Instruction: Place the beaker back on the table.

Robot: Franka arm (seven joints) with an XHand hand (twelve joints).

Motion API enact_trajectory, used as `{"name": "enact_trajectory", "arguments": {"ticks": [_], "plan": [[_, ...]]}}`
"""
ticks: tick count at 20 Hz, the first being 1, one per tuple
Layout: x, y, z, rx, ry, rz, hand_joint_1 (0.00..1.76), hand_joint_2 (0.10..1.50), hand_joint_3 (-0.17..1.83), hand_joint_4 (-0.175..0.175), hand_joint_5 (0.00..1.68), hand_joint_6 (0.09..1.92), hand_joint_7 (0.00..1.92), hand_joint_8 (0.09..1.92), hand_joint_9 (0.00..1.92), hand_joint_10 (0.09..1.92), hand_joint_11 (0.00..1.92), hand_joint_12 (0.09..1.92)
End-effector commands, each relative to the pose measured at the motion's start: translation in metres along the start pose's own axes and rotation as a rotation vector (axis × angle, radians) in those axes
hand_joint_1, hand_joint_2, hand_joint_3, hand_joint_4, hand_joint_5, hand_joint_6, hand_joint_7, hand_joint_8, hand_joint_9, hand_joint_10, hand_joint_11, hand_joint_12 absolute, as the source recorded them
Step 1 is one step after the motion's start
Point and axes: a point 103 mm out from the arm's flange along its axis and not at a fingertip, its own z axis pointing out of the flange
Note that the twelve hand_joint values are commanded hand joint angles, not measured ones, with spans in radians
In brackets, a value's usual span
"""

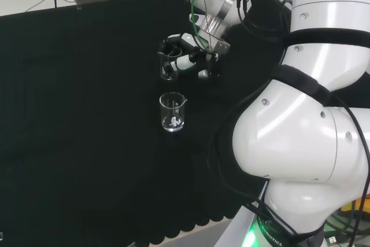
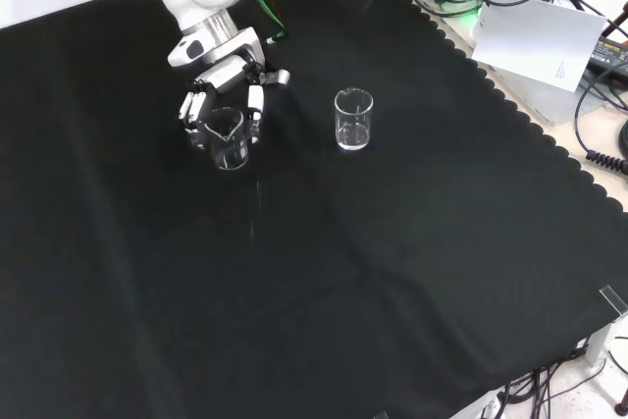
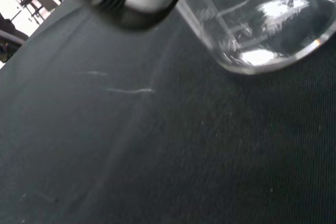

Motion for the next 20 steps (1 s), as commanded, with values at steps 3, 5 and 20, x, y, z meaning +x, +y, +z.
{"name": "enact_trajectory", "arguments": {"ticks": [3,5,20], "plan": [[0.004,-0.008,-0.006,0.047,-0.023,0.017,0.9,0.93,-0.17,-0.009,0.39,0.56,0.41,0.65,0.81,0.09,0.27,1.33],[0.009,-0.01,-0.012,0.04,-0.036,0.012,0.88,0.91,-0.17,-0.008,0.38,0.52,0.37,0.66,0.77,0.09,0.23,1.35],[0.118,-0.09,-0.132,-0.017,-0.181,0.077,0.77,0.89,-0.17,-0.002,0.35,0.25,0.16,0.66,0.57,0.09,0.03,1.5]]}}
